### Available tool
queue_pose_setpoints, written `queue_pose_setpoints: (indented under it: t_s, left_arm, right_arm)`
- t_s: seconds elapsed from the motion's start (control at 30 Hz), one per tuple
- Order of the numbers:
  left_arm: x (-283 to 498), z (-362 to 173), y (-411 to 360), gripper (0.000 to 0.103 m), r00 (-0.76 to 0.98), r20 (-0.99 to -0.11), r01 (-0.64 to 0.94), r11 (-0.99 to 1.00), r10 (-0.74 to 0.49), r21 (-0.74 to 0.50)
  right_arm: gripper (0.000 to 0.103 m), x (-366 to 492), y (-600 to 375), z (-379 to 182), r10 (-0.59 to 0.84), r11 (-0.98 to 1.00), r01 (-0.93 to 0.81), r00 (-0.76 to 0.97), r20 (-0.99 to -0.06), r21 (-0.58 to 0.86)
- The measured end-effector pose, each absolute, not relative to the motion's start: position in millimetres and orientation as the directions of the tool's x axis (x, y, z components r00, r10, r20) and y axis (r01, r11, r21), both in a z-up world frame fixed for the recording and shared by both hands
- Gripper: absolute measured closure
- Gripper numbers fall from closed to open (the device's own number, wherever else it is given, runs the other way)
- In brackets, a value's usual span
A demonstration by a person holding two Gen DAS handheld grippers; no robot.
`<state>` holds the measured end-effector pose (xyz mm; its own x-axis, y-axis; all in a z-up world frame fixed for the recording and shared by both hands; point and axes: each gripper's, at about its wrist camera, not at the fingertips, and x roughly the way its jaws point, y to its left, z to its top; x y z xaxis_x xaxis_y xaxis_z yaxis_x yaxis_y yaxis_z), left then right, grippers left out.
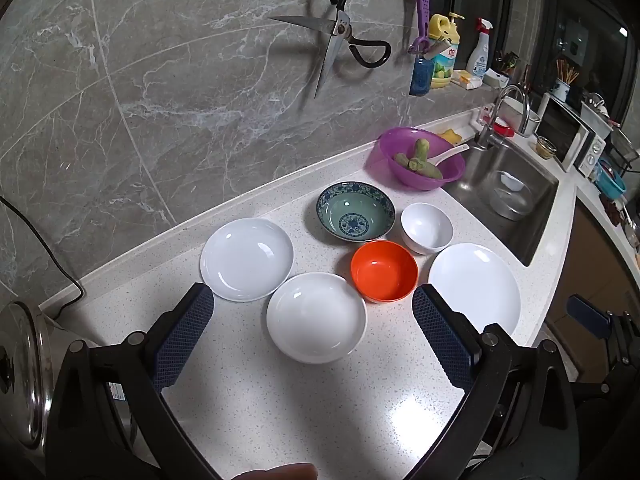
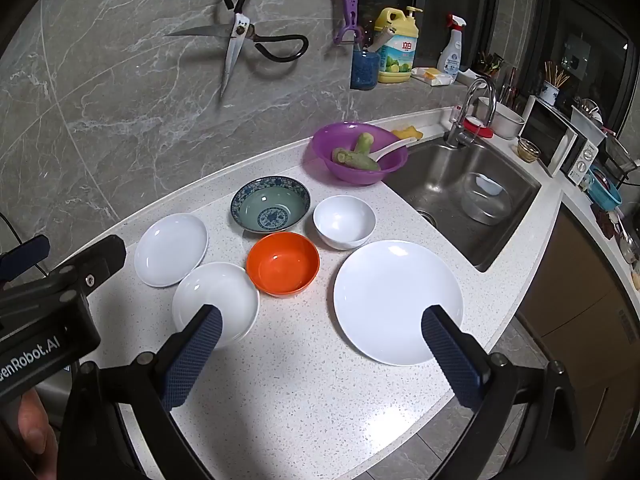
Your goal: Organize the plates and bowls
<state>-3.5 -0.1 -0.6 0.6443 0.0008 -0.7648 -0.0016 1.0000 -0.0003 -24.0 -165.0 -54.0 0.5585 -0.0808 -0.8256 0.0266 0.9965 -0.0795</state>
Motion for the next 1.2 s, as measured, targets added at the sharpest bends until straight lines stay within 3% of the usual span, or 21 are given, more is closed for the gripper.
queue_pose_setpoints:
  t_s: [1.2]
  left_arm:
    - [-8, -8, -12, 0.002, 0.639, -0.769, 0.010, 1.000, -0.011, -0.006]
  right_arm:
    - [0.001, -22, -167, -55, -0.083, 0.996, 0.028, 0.555, -0.827, -0.081]
